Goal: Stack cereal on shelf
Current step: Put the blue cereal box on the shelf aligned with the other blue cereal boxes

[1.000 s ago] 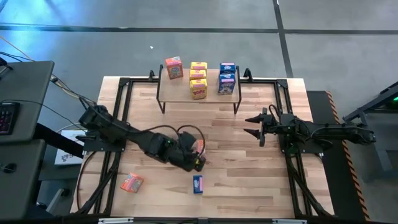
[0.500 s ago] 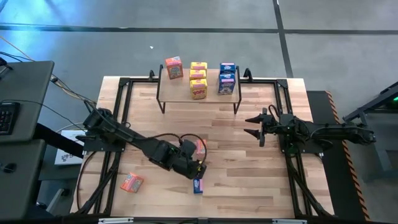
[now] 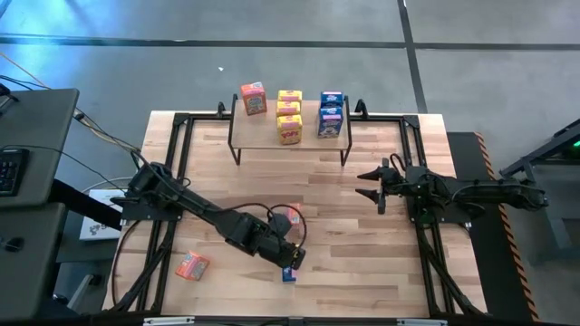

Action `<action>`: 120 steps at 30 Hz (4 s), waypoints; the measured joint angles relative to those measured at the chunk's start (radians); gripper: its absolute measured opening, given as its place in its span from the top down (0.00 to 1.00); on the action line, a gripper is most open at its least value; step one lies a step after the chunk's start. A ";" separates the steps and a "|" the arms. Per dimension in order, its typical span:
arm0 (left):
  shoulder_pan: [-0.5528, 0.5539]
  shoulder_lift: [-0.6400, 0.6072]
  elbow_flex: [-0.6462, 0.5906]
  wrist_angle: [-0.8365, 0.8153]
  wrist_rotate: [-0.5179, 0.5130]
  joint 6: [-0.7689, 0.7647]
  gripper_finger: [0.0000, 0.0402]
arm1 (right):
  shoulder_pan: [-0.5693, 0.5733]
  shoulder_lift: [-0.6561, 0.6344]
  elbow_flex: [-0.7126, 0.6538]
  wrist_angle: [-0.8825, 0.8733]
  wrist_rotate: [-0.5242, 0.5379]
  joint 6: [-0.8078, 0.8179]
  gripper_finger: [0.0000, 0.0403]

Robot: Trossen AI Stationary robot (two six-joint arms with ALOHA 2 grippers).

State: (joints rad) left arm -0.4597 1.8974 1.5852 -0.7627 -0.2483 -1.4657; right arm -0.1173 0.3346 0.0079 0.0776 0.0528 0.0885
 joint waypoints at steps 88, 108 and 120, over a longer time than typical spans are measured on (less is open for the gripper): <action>0.020 0.057 0.055 0.010 0.119 0.273 0.59 | 0.000 -0.001 0.000 -0.037 0.000 0.000 0.42; 0.116 -0.005 0.056 0.147 0.213 0.633 0.59 | 0.000 -0.001 0.000 -0.046 0.000 0.000 0.42; 0.181 -0.018 0.055 0.168 0.234 0.785 0.59 | 0.000 0.000 0.000 -0.054 0.000 0.000 0.42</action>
State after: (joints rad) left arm -0.2787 1.8797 1.6405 -0.5942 -0.0146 -0.6810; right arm -0.1170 0.3344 0.0082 0.0239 0.0525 0.0883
